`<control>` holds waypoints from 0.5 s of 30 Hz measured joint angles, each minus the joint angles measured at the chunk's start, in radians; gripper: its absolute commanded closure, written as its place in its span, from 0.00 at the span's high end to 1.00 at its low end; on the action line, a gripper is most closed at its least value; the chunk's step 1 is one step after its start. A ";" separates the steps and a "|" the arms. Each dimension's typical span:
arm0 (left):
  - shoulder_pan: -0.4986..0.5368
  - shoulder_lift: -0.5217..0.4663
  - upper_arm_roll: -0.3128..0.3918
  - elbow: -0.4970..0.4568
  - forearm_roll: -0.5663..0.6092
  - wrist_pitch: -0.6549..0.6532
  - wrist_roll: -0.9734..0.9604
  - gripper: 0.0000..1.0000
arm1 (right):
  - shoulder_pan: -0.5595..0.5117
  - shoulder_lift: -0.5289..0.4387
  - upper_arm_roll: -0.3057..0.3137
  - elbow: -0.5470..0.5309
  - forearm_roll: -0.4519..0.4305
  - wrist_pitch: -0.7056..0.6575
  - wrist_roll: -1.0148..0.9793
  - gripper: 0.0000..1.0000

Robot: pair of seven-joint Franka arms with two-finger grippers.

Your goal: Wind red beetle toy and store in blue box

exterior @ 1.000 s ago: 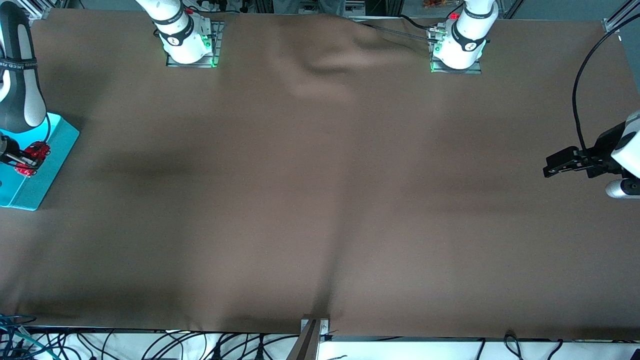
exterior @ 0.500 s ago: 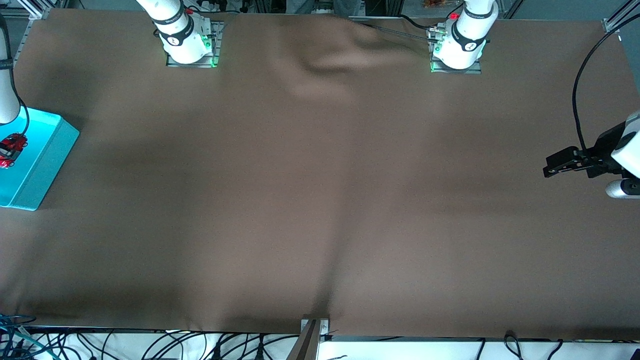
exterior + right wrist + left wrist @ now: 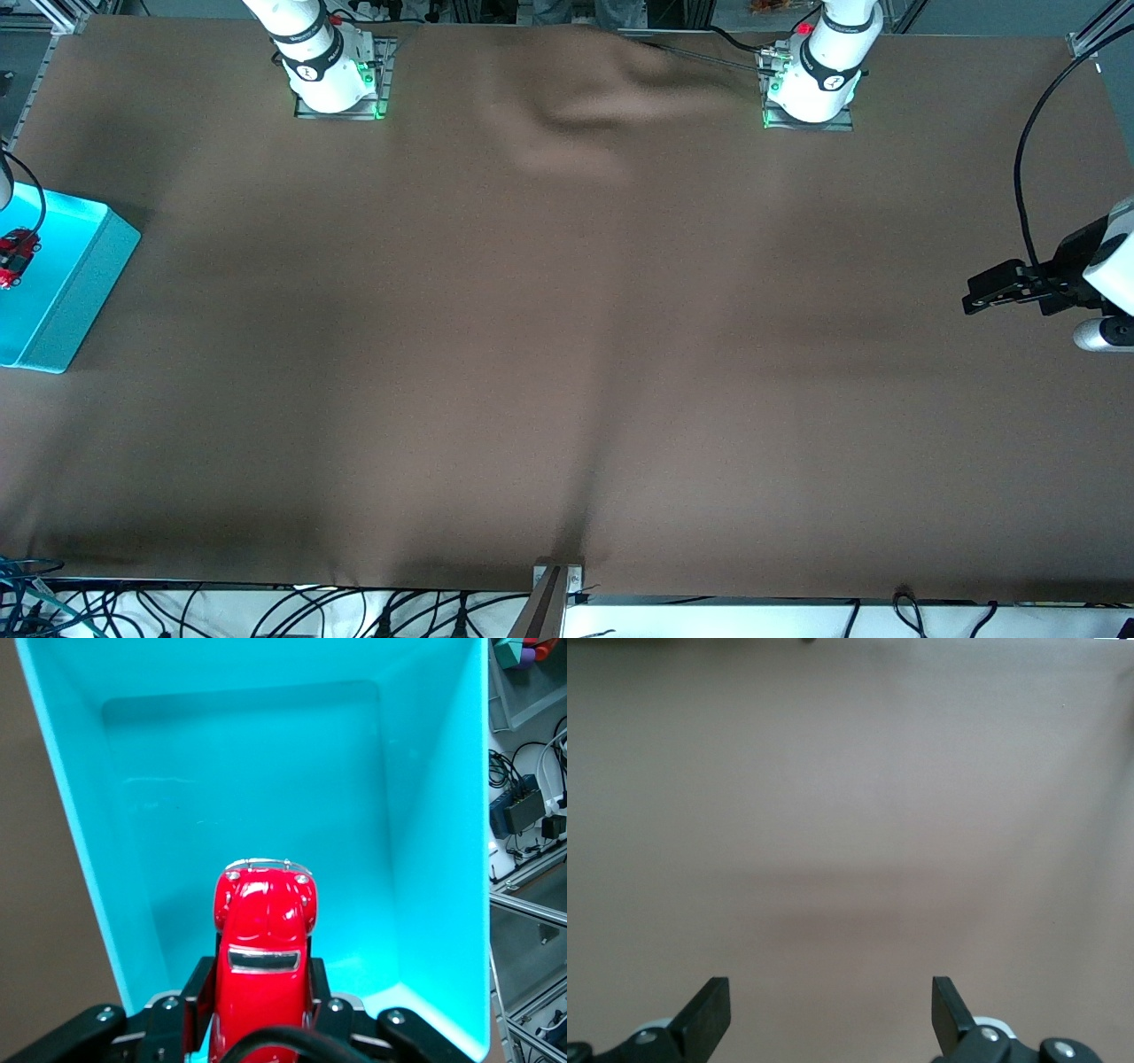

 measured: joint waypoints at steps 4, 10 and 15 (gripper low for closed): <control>0.000 0.000 0.000 0.000 0.000 0.000 0.000 1.00 | -0.014 0.019 -0.002 0.015 0.008 0.003 -0.019 0.00; 0.000 0.000 0.000 0.000 0.000 0.000 0.000 1.00 | -0.030 0.063 -0.002 0.021 0.014 0.053 -0.039 0.00; 0.000 0.000 0.000 0.000 0.000 0.000 0.000 1.00 | -0.045 0.104 -0.002 0.023 0.024 0.102 -0.050 0.00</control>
